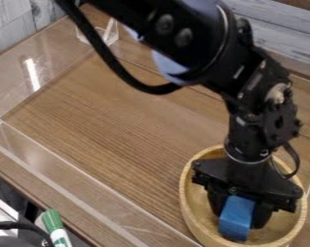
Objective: Put the blue block in the brown bowl
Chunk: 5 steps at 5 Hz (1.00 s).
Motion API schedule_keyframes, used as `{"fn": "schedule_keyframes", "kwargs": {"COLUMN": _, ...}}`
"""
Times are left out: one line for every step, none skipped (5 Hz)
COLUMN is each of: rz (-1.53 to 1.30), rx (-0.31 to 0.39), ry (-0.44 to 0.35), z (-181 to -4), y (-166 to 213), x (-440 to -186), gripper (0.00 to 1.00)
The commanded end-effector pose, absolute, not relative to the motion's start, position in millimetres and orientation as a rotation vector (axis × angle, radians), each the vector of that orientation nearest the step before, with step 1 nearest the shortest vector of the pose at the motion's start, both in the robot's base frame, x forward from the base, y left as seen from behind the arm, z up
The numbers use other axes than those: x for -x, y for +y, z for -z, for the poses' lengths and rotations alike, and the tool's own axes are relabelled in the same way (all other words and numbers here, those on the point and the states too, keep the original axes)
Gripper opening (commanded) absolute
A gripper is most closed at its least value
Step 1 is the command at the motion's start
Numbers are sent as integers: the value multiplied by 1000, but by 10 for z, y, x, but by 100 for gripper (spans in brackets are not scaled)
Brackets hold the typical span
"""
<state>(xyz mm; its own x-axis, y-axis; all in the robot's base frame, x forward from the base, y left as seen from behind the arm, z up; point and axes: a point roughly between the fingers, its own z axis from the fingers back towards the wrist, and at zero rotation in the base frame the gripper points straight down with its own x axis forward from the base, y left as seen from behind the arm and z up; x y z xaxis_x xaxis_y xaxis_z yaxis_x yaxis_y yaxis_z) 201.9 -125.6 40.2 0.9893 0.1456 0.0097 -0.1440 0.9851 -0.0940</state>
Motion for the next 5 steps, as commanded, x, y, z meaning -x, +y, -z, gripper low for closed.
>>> {"fn": "schedule_keyframes", "kwargs": {"rz": -130, "rx": 128, "ry": -80, "z": -614, "y": -1325, "x": -2135, "gripper": 0}}
{"fn": "schedule_keyframes", "kwargs": {"rz": -129, "rx": 127, "ry": -87, "z": -670, "y": -1319, "x": -2148, "gripper": 0}}
{"fn": "schedule_keyframes", "kwargs": {"rz": -128, "rx": 126, "ry": -99, "z": -718, "y": -1313, "x": -2158, "gripper": 0}}
{"fn": "schedule_keyframes", "kwargs": {"rz": -134, "rx": 130, "ry": -108, "z": -728, "y": -1311, "x": -2167, "gripper": 0}}
{"fn": "schedule_keyframes", "kwargs": {"rz": -140, "rx": 135, "ry": -117, "z": -737, "y": -1309, "x": -2177, "gripper": 0}}
